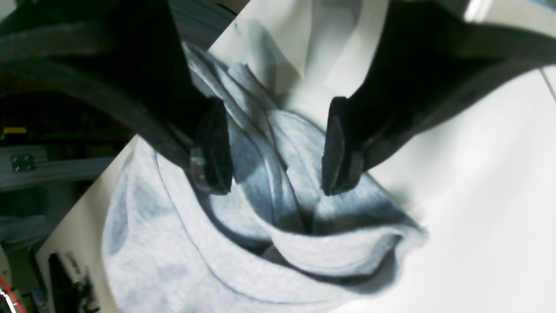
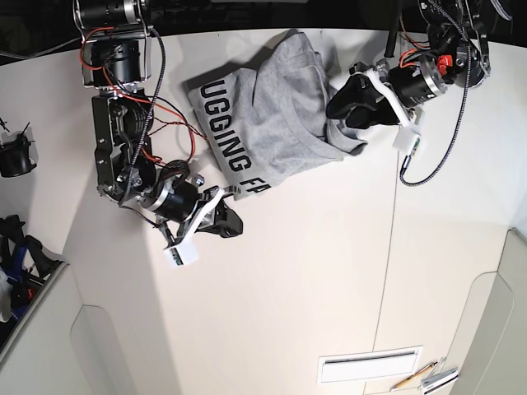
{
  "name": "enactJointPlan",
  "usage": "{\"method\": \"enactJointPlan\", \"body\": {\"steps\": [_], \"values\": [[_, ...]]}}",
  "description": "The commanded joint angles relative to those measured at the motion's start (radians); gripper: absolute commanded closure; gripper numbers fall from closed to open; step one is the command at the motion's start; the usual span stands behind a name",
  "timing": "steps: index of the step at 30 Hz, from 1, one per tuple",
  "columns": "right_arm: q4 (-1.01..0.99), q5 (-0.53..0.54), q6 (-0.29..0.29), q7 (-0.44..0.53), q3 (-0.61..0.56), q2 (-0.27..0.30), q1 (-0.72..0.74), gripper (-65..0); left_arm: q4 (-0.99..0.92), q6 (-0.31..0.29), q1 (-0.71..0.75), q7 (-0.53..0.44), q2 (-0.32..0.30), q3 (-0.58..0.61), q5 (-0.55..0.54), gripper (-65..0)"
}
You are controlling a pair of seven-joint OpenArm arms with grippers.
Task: Fold the T-shirt properly
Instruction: 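Grasp the shirt's folded edge with the left gripper and tuck it under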
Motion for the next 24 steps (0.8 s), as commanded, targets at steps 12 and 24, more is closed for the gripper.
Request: {"method": "enactJointPlan", "body": {"steps": [12,24], "values": [[0.017,0.022,0.011,0.023,0.002,0.002,0.024,0.0,0.018,-0.009,-0.003,-0.023,-0.004,-0.002,-0.014,-3.8],[0.017,0.022,0.011,0.023,0.002,0.002,0.024,0.0,0.018,-0.009,-0.002,-0.006,-0.04,-0.003,0.053,-3.8]]}}
